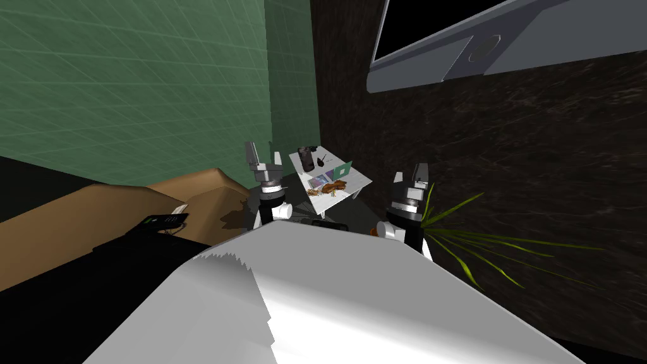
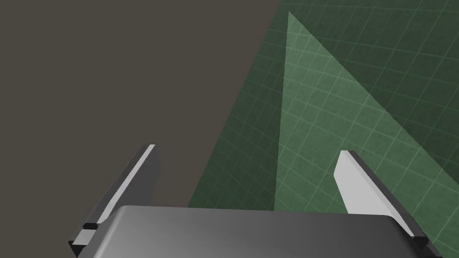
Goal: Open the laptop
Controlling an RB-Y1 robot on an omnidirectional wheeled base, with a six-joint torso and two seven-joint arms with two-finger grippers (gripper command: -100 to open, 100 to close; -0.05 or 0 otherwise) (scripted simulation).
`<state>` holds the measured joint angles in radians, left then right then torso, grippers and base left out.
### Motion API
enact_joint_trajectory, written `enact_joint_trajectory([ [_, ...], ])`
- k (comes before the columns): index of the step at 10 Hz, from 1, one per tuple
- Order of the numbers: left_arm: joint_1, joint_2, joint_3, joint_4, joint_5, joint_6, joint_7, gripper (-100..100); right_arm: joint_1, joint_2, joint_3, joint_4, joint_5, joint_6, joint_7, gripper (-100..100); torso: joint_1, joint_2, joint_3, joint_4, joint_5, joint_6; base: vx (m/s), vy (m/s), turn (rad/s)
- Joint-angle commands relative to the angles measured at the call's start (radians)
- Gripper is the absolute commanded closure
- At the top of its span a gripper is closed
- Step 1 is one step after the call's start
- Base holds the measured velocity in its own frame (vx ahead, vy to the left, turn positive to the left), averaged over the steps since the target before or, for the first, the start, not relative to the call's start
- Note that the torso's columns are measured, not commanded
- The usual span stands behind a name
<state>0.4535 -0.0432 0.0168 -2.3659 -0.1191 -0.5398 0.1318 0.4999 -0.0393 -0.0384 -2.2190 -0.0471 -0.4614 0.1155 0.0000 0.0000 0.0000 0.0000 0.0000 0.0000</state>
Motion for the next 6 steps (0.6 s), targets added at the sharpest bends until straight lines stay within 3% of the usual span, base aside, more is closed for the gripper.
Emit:
enact_joint_trajectory([
  [1,0.0,0.0,0.0,0.0,0.0,0.0,0.0,0,0.0,0.0,0.0,0.0,0.0,0.0,0.0,0,0.0,0.04,-0.082,0.041,0.0,0.0,0.0,0.0,0.0],
  [6,0.0,0.0,0.0,0.0,0.0,0.0,0.0,0,0.0,0.0,0.0,0.0,0.0,0.0,0.0,0,0.0,0.396,-0.792,0.396,0.0,0.0,0.0,0.0,0.0],
])
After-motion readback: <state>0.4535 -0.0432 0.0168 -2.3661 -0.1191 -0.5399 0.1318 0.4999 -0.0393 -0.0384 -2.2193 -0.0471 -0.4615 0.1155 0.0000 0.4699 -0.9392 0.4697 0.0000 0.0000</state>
